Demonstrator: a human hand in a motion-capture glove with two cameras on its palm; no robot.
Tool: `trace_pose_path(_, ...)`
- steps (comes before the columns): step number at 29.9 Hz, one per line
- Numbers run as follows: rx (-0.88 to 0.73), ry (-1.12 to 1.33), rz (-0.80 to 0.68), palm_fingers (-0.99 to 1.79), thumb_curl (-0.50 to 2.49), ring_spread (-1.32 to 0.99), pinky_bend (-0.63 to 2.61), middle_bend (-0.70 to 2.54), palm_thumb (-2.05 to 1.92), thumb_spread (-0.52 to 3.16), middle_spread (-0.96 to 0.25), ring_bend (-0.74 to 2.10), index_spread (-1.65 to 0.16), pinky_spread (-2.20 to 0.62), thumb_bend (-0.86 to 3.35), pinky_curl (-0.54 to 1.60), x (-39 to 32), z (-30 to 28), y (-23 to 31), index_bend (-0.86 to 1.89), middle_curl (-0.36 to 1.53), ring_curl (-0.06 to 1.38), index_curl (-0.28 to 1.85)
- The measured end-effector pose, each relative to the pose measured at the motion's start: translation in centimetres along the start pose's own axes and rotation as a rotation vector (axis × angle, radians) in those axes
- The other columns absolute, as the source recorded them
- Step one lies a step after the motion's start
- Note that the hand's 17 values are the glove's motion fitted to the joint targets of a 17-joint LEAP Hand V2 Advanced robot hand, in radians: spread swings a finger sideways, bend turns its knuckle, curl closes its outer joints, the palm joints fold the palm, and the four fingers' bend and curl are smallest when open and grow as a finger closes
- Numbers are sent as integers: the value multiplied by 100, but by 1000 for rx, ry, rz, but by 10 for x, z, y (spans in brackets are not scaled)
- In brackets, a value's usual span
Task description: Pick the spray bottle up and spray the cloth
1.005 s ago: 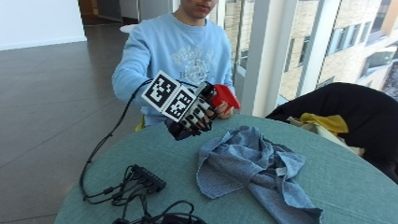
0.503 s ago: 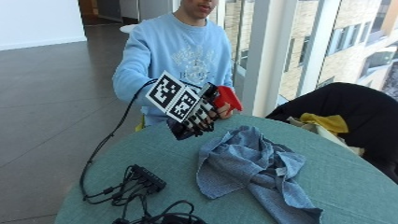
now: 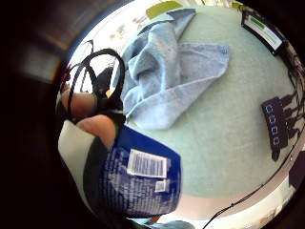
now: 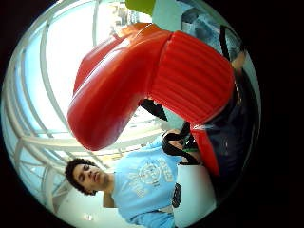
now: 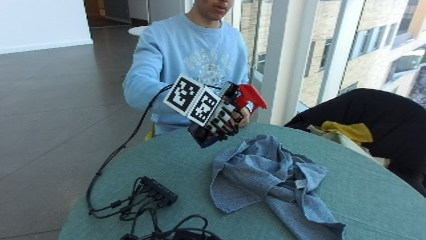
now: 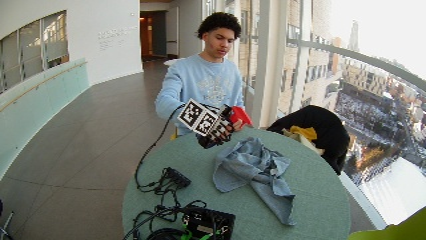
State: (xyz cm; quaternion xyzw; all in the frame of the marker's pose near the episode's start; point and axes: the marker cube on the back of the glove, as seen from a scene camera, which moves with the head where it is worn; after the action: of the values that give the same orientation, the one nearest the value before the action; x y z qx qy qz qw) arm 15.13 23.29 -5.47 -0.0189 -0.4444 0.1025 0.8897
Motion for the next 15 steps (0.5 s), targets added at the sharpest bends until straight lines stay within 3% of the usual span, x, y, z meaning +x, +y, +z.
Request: trace_pose_path(15,68,-150,-334,119,68,-2,22,32,91,63,-10,57,-17,11,-3,37,-92,63,-34,16,49,40,45)
